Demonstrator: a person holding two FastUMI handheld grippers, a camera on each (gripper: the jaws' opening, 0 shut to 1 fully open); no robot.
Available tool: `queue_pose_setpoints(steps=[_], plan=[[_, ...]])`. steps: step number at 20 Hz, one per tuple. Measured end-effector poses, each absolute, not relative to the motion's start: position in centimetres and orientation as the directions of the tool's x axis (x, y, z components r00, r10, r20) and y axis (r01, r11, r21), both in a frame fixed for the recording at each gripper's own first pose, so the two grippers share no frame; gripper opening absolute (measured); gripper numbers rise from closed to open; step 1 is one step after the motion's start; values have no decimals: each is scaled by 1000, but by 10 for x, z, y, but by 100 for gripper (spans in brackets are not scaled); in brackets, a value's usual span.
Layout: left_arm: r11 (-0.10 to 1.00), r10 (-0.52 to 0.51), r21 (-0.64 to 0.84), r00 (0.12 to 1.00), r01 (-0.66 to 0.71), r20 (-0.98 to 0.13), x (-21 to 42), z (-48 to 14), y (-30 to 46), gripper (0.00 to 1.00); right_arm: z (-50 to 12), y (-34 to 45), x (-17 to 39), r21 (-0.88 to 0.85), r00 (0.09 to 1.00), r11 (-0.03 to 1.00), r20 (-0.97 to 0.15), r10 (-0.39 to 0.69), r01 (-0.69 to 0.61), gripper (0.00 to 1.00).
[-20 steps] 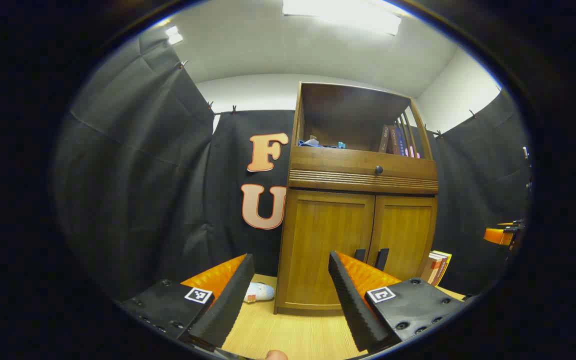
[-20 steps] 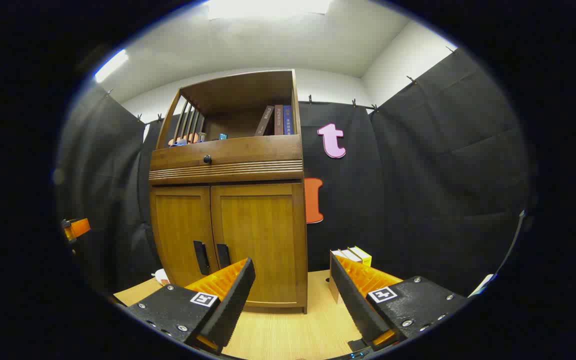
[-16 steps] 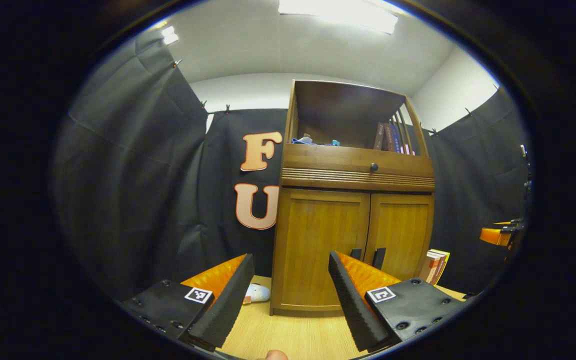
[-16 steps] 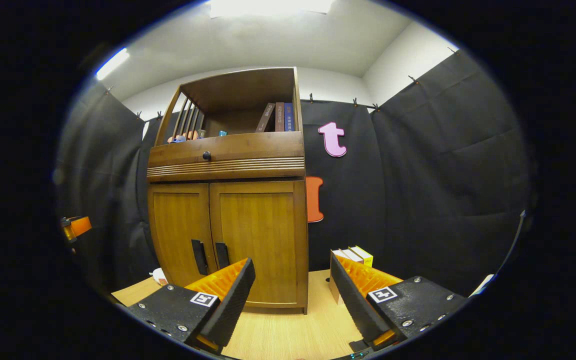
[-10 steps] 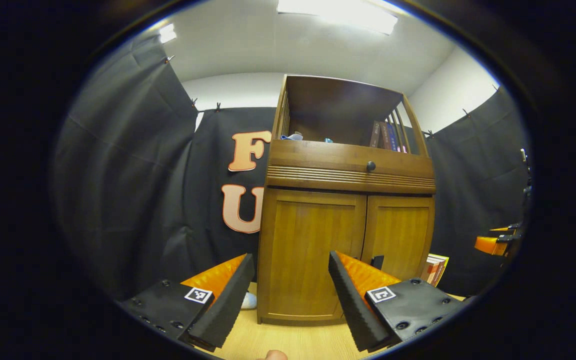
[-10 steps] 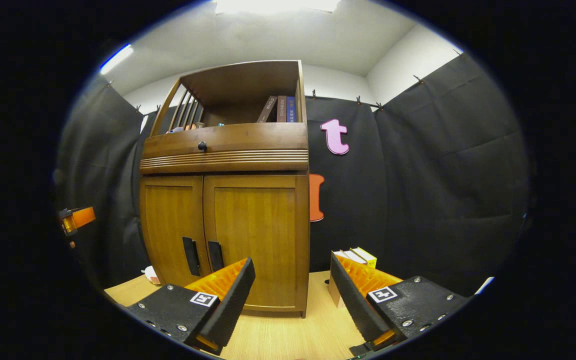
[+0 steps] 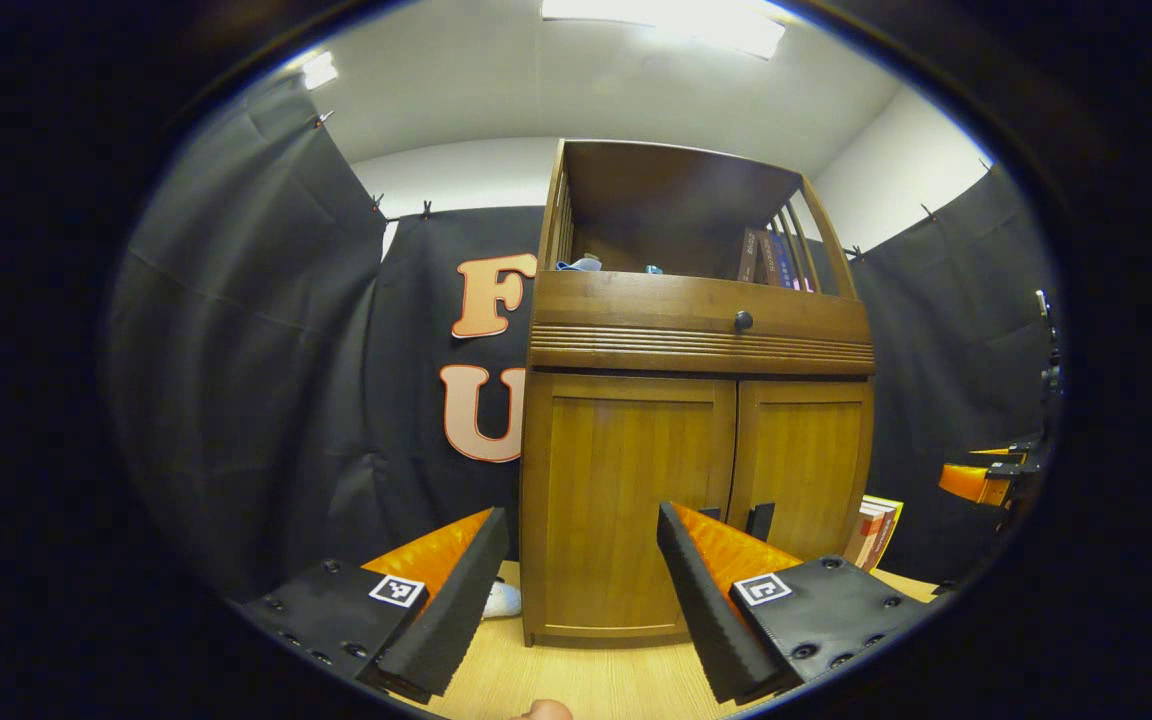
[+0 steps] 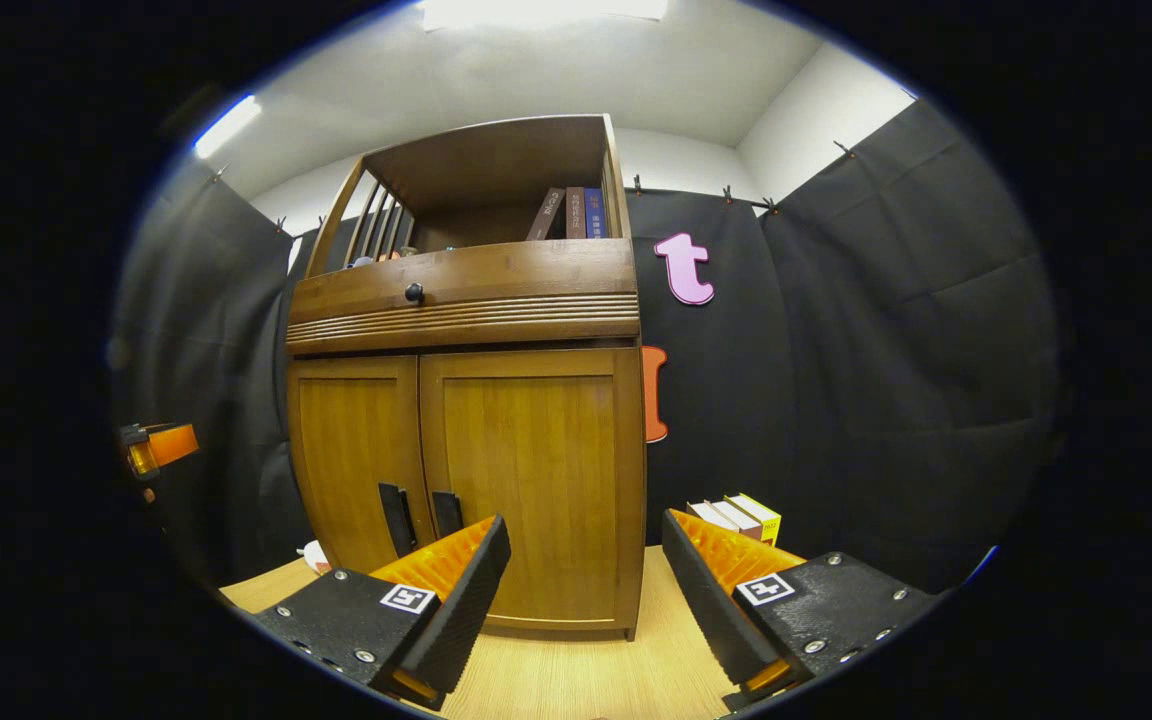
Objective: Open the right door of the double-door shoe cabinet with the right hand, and open the left door with the left hand.
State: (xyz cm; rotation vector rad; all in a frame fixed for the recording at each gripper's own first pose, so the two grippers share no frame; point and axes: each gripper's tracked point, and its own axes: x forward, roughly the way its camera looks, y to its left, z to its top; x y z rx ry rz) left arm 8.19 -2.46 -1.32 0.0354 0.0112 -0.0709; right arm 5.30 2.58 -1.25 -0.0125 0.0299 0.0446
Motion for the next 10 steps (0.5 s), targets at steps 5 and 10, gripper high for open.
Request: queue_pose_setpoints(steps=[5,10], plan=[[998,-61,24,998,62,-16,82,-20,-20,99,-15,42,48,-29,998,998,-33,53,-54,94],[999,-35,30,999,36,-17,77,-28,-11,94,-17,71,52,-6,997,998,-17,69,-69,94]])
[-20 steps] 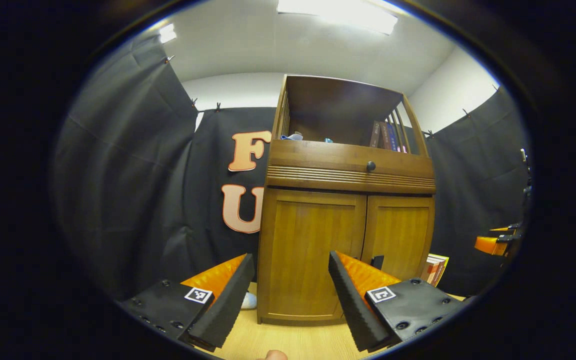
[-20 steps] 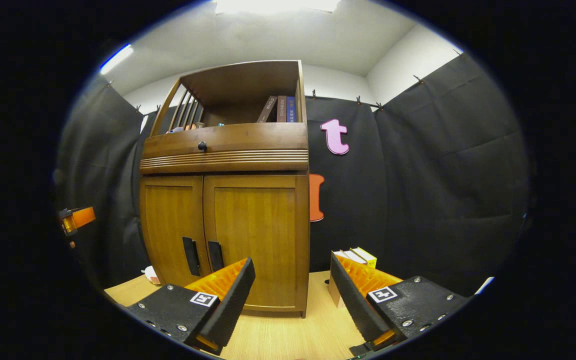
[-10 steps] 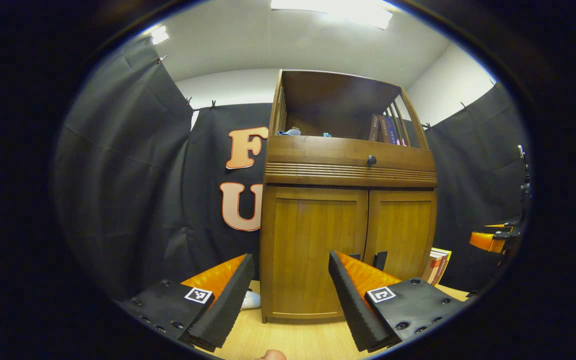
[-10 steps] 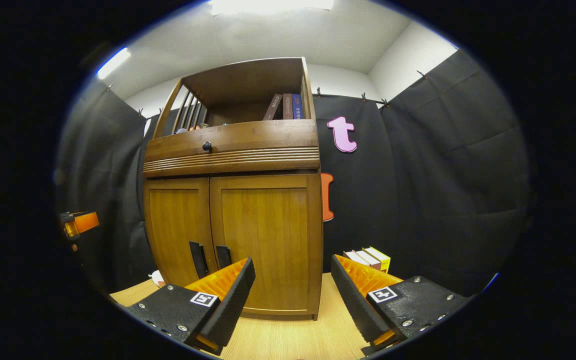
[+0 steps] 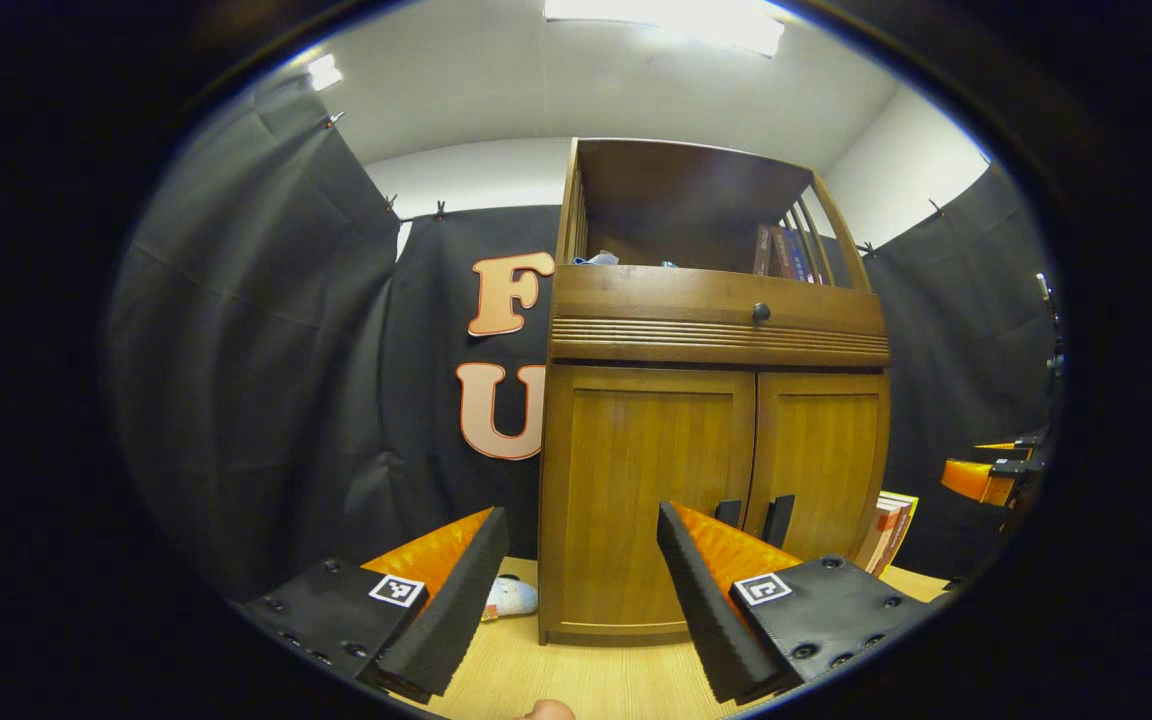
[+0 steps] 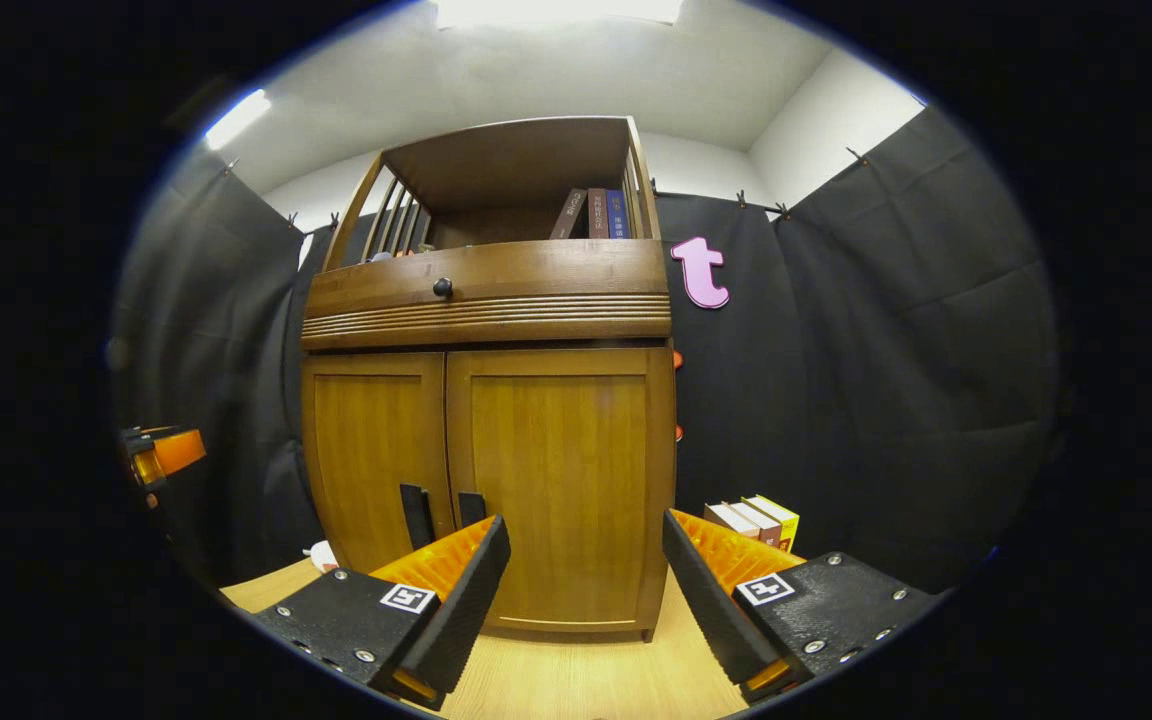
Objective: Open the right door of the double-door shoe cabinet with the right hand, and open the left door with the left hand.
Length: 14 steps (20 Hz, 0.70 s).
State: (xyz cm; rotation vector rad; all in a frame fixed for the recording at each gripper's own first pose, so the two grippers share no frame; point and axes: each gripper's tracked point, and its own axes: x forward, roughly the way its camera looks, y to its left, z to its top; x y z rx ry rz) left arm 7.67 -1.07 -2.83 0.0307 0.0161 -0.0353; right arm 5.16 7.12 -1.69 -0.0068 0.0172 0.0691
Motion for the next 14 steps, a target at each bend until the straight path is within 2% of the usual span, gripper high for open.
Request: queue_pose_setpoints(steps=[1,3,4,5,8,9,10,14], plan=[[999,-38,32,999,39,-20,75,-30,-10,99,-22,80,53,1,996,997,-27,81,-81,94],[999,-39,36,999,40,-17,74,-29,-5,96,-31,96,60,9,994,995,-40,99,-99,96],[999,-40,31,999,40,-13,74,-28,-4,99,-30,102,65,6,994,995,-30,102,-102,98],[999,-41,26,999,41,-10,75,-28,-2,99,-31,107,71,-5,995,996,-16,94,-94,94],[999,-31,20,999,31,-16,79,-33,5,96,-48,126,90,-62,996,994,-19,89,-90,94],[999,-28,22,999,28,-18,81,-34,6,99,-56,134,97,-69,995,993,-22,92,-94,97],[999,-26,26,999,26,-20,82,-36,7,96,-66,143,106,-73,995,992,-26,99,-101,94],[999,-25,37,999,26,-24,85,-41,10,96,-96,170,138,-68,990,989,-48,130,-133,94]])
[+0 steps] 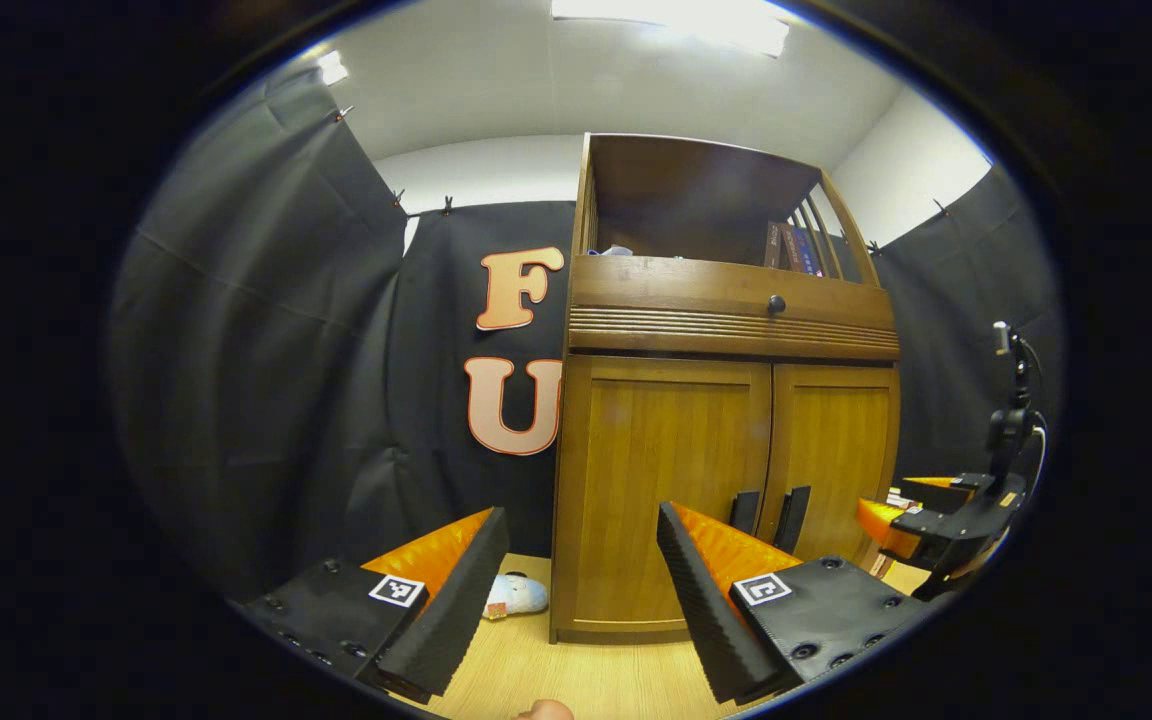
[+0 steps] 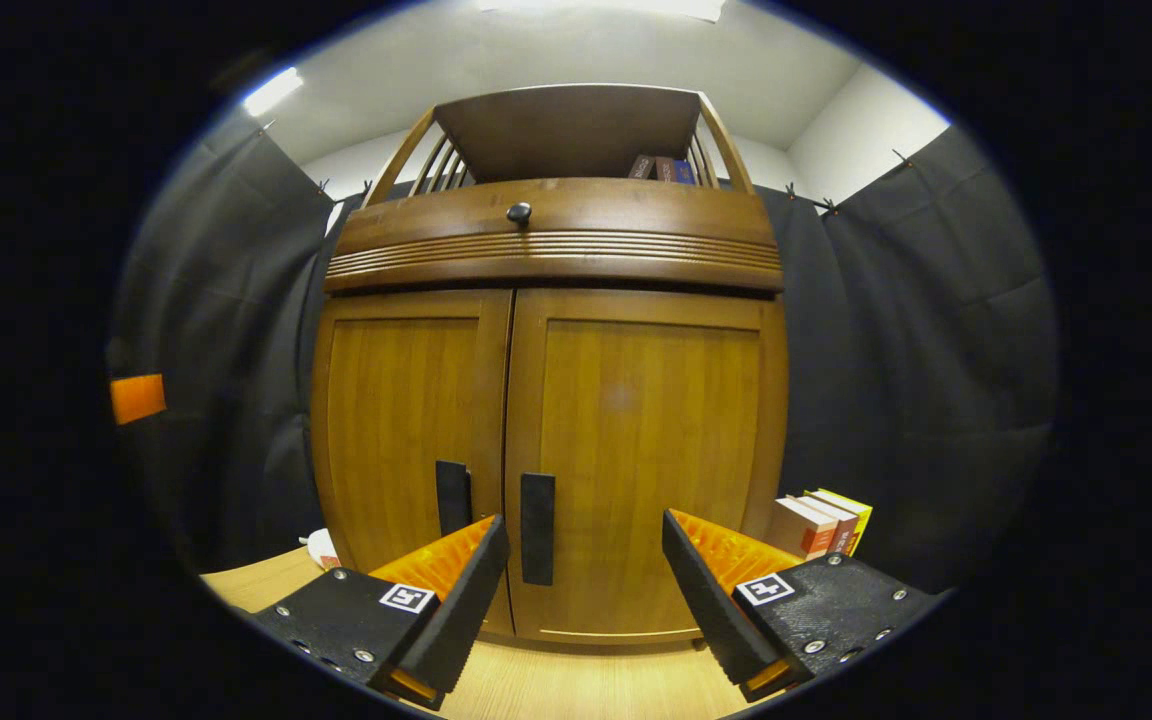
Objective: Open the right door of the double-door shoe cabinet with the right hand, and open the left door with the left hand.
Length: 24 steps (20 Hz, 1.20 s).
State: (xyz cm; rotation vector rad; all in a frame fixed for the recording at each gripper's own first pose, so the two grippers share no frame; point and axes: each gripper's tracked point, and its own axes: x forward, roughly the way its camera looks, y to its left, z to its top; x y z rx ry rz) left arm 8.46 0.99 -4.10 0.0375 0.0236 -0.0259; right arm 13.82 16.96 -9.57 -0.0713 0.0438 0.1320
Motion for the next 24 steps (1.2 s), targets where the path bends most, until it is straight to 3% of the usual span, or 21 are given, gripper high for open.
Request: queue_pose_setpoints(steps=[2,3,5,6,7,13,14,15,16,19,20,21,23,24], plan=[[999,-24,40,999,26,-34,88,-45,12,99,-112,179,157,-61,989,988,-60,138,-142,100],[999,-23,39,999,24,-39,90,-46,14,99,-121,180,165,-55,988,988,-69,141,-145,93],[999,-17,37,999,18,-45,93,-50,18,96,-138,185,183,-41,985,988,-93,144,-148,91],[999,-13,39,999,15,-46,94,-51,21,96,-145,187,189,-38,984,988,-104,144,-148,96],[999,-8,41,999,10,-47,95,-51,23,99,-152,190,197,-34,983,988,-115,144,-149,87],[998,15,56,998,-12,-53,100,-58,34,99,-175,202,233,5,978,991,-161,130,-131,72],[998,17,57,998,-14,-55,100,-59,36,99,-177,201,238,10,979,992,-163,126,-126,76],[998,18,57,998,-14,-58,101,-60,36,99,-180,201,242,16,979,993,-166,121,-120,65],[998,19,57,998,-16,-61,101,-61,36,99,-181,202,246,22,979,993,-168,118,-116,69],[998,27,57,997,-23,-66,103,-64,40,99,-183,202,251,37,978,993,-175,114,-109,52],[998,29,55,997,-25,-67,104,-64,41,99,-183,203,253,43,977,993,-177,117,-111,56],[998,31,53,997,-27,-70,105,-66,42,99,-183,204,253,47,977,992,-176,122,-115,46],[998,36,51,997,-32,-73,105,-67,43,99,-183,206,253,47,976,992,-176,127,-121,39],[998,37,49,997,-33,-74,104,-67,44,99,-183,206,252,45,976,992,-179,127,-121,41]])
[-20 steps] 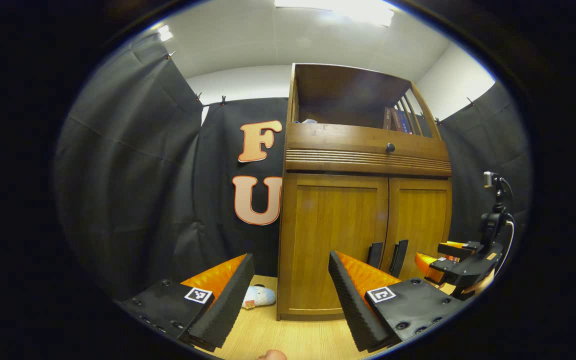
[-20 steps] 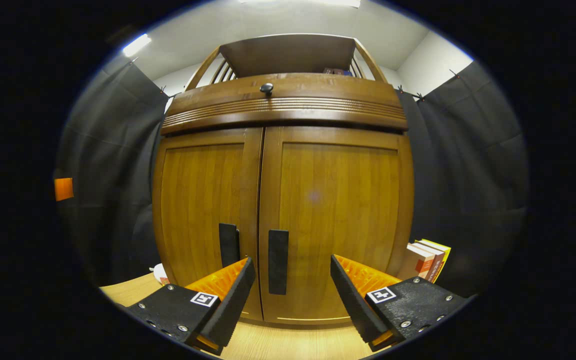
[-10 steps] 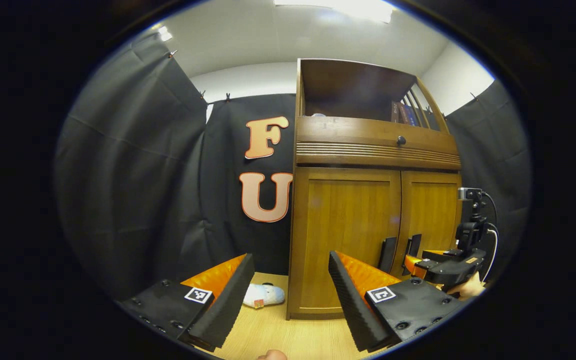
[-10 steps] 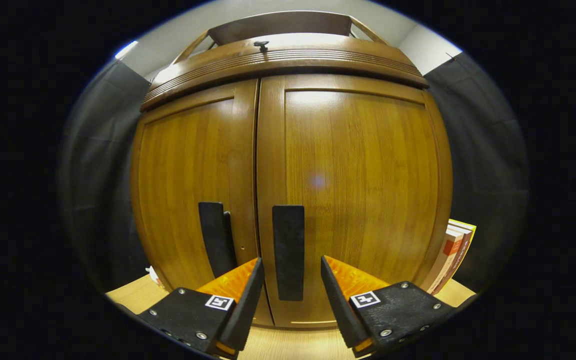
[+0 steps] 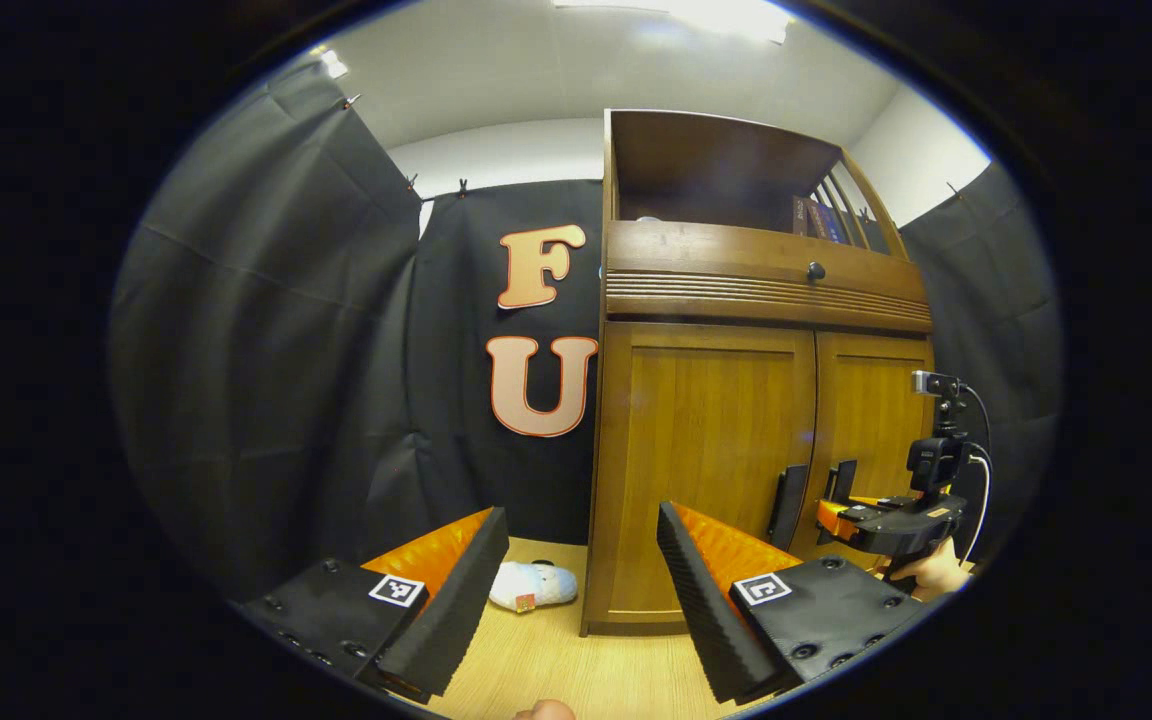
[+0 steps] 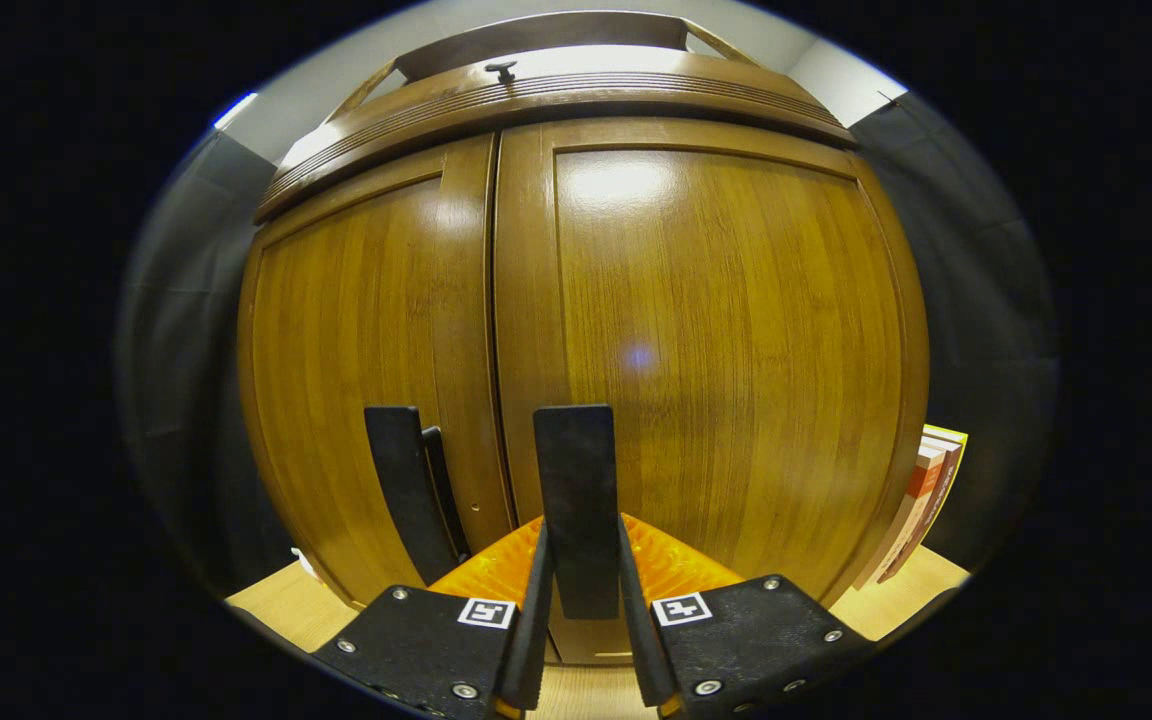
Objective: Open the right door of the double-door shoe cabinet with the right hand, and open the left door with the left hand.
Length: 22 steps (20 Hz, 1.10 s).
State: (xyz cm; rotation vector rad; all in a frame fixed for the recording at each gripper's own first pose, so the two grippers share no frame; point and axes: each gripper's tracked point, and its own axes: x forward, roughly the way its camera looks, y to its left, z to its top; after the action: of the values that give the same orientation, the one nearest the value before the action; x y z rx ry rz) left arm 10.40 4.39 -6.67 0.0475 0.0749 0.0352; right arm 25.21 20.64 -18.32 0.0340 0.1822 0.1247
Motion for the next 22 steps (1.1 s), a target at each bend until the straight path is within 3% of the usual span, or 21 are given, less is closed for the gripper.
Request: queue_pose_setpoints(steps=[3,5,6,13,14,17,22], plan=[[999,34,40,996,-31,-76,101,-68,42,99,-183,205,245,40,974,991,-184,134,-129,27],[999,35,40,996,-32,-78,99,-67,43,99,-182,203,238,32,973,990,-182,143,-139,34],[999,37,41,996,-34,-77,97,-66,43,99,-181,203,233,32,972,989,-182,148,-145,29],[999,31,38,997,-28,-66,71,-61,35,99,-172,186,186,36,968,985,-185,171,-167,22],[999,29,38,998,-26,-64,68,-61,35,99,-170,182,179,35,968,985,-185,172,-168,26],[999,20,34,997,-18,-68,60,-62,28,96,-166,170,156,34,967,985,-185,173,-170,22],[1000,8,18,997,-7,-76,46,-64,21,94,-165,136,117,33,969,984,-173,177,-174,25]])
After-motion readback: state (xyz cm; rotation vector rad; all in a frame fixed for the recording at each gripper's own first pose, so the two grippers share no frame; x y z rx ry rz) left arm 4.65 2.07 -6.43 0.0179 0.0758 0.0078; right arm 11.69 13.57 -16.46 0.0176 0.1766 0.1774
